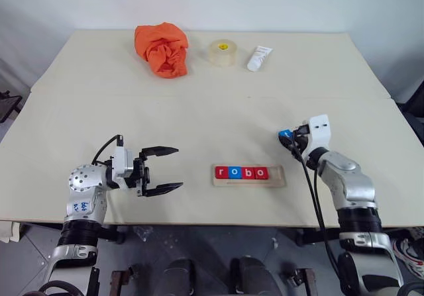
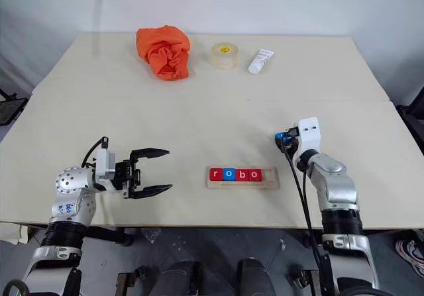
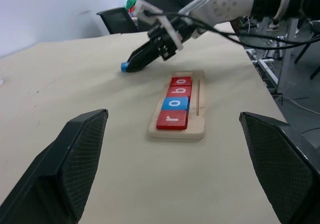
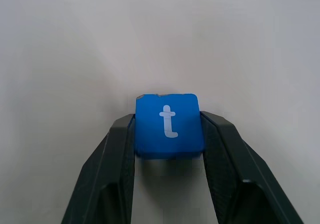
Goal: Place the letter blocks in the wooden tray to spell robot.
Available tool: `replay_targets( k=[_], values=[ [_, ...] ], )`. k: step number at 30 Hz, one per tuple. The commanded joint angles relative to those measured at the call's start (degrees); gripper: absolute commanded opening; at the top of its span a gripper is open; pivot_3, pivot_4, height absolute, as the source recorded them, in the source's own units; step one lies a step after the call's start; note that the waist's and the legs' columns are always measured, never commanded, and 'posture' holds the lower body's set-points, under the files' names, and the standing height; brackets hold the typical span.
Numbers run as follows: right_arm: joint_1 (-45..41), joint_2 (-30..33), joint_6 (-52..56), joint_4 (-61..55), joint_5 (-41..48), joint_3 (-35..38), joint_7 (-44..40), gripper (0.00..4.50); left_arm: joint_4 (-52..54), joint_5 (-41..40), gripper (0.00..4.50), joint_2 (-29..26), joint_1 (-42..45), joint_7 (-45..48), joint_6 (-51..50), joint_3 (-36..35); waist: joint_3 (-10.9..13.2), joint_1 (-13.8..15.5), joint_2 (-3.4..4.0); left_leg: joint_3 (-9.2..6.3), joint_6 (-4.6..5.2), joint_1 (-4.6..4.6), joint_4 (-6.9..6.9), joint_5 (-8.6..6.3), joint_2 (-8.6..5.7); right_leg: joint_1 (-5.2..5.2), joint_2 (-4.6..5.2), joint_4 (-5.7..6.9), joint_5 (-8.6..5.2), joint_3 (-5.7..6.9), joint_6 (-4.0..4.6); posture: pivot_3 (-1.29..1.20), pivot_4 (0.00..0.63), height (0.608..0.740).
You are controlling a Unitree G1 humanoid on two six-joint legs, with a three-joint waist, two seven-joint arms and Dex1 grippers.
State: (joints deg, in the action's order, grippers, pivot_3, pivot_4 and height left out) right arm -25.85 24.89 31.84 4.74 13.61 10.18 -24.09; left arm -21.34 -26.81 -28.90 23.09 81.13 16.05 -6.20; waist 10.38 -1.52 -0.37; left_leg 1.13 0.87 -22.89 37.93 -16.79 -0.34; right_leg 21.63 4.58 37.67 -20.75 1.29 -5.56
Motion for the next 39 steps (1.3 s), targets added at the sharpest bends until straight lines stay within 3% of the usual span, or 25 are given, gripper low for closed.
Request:
replay_targets(
  k=[1, 11, 20, 29, 39],
  values=[
    [5.9, 0.5, 5.3, -14.6, 2.2, 4.1, 3.4, 1.47, 0.3, -1.2, 4.50, -0.7, 0.3, 1.8, -0.4, -0.3, 0.0, 0.1, 0.00, -0.04, -0.01, 0.00, 0.00, -0.01, 0.00, 0.00, -0.01, 0.01, 0.00, 0.02, 0.00, 0.00, 0.150, 0.740],
    [21.6, -3.5, 16.8, -36.4, 3.8, 6.2, 10.9, 1.47, -1.2, -1.2, 4.50, -0.9, 1.9, 3.9, -1.1, -0.5, 0.0, 0.0, 0.00, -0.06, -0.01, 0.01, -0.09, -0.02, 0.00, 0.01, -0.02, -0.03, 0.00, -0.01, 0.00, 0.00, 0.150, 0.740],
    [27.6, -7.7, 15.8, -36.8, 5.3, 7.2, 12.4, 1.47, -2.7, -0.8, 4.50, -0.6, 3.3, 4.8, -0.8, -0.2, 0.0, -0.1, 0.00, -0.04, 0.19, 0.08, -0.09, -0.13, 0.00, 0.00, -0.02, -0.13, 0.00, -0.05, 0.01, 0.00, 0.150, 0.740],
    [31.3, -2.9, 9.2, -36.5, 6.7, 6.8, 4.1, 4.48, -2.2, -0.9, 4.50, -0.5, 2.7, 4.6, -0.7, -0.4, 0.0, 0.0, 0.00, -0.02, 0.22, 0.15, -0.17, -0.15, 0.00, -0.02, -0.02, -0.13, -0.01, -0.07, 0.02, 0.00, 0.150, 0.740],
    [24.1, 21.3, -6.8, -17.6, 4.2, 1.3, -23.8, 4.48, -2.0, -0.4, 4.50, 1.6, 1.9, 3.3, 0.8, 0.1, 0.0, 0.0, -0.04, 0.13, 0.29, 0.37, -0.18, -0.16, 0.00, -0.18, -0.06, -0.18, -0.01, -0.16, 0.02, 0.00, 0.150, 0.740]
  ],
)
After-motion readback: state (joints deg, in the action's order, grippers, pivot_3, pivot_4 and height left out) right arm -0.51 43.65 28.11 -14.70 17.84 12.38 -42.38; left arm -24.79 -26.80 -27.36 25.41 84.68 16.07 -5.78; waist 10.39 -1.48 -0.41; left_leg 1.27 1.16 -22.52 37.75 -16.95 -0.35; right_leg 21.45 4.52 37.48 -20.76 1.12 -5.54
